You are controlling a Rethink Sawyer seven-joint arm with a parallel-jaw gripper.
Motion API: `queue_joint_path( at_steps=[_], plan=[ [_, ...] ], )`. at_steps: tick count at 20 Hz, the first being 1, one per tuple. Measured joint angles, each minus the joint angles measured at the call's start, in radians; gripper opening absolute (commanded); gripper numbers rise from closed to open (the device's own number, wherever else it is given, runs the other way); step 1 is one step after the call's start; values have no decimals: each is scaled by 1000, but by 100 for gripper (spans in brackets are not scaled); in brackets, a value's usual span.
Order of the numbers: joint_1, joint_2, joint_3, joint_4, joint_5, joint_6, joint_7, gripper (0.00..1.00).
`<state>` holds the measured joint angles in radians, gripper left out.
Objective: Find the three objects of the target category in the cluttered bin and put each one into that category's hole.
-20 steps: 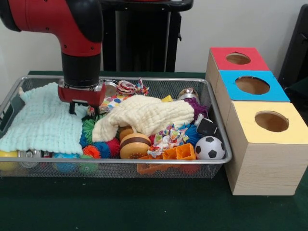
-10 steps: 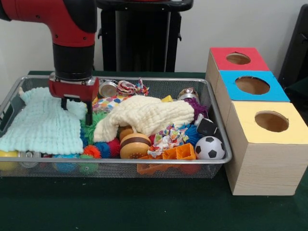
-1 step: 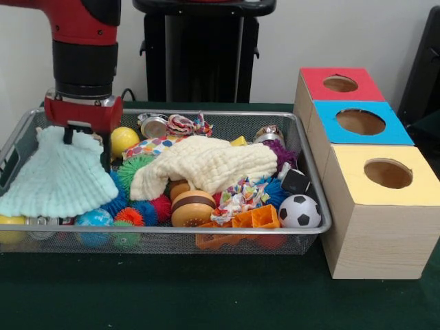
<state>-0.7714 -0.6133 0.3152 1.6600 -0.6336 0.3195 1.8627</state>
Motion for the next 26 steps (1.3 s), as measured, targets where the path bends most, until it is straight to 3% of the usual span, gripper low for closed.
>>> queue_joint_path(
  at_steps=[6, 7, 26],
  plan=[
    [2, -29, 0, 0, -2, 0, 0, 100],
    [2, -40, 0, 0, -2, 0, 0, 0],
    [2, -44, 0, 15, -3, 0, 0, 0]
  ],
)
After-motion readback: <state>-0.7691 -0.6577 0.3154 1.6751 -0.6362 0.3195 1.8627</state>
